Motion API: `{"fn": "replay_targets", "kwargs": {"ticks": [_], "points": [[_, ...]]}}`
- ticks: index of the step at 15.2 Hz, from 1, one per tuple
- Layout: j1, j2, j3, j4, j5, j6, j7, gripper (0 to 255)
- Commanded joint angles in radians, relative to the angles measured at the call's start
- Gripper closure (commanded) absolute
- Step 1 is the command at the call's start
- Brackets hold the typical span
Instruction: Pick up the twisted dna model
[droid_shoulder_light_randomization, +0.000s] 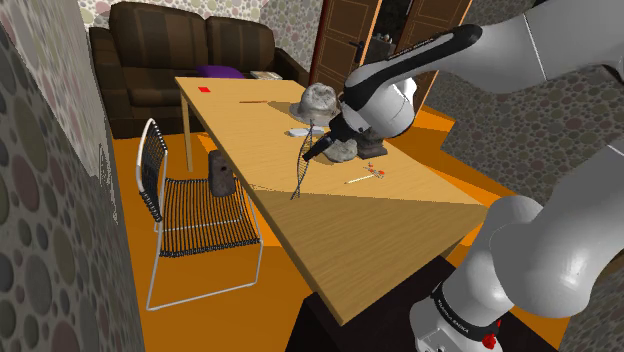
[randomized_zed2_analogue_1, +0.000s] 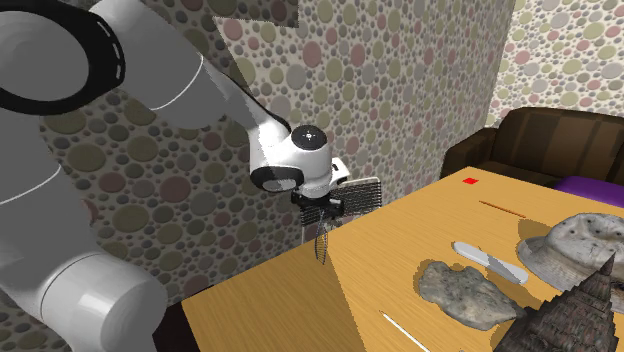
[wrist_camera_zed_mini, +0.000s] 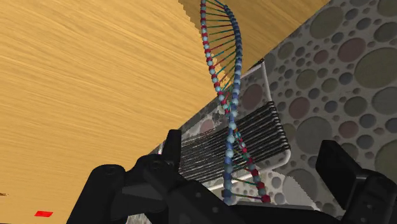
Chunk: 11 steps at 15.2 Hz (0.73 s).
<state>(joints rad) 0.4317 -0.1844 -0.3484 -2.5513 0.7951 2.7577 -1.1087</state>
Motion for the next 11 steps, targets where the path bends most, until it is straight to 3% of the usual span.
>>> {"fn": "replay_targets", "kwargs": {"ticks": [1, 7, 9, 10, 11], "points": [[0.047, 0.062, -0.031, 0.035, 0.135, 0.023, -0.131, 0], [0.073, 0.142, -0.042, 0.05, 0.324, 0.042, -0.303, 0], [0.074, 0.15, -0.042, 0.052, 0.343, 0.043, -0.32, 0], [0.074, 0.15, -0.041, 0.052, 0.344, 0.043, -0.32, 255], [0.074, 0.15, -0.041, 0.051, 0.343, 0.043, -0.319, 255]]}}
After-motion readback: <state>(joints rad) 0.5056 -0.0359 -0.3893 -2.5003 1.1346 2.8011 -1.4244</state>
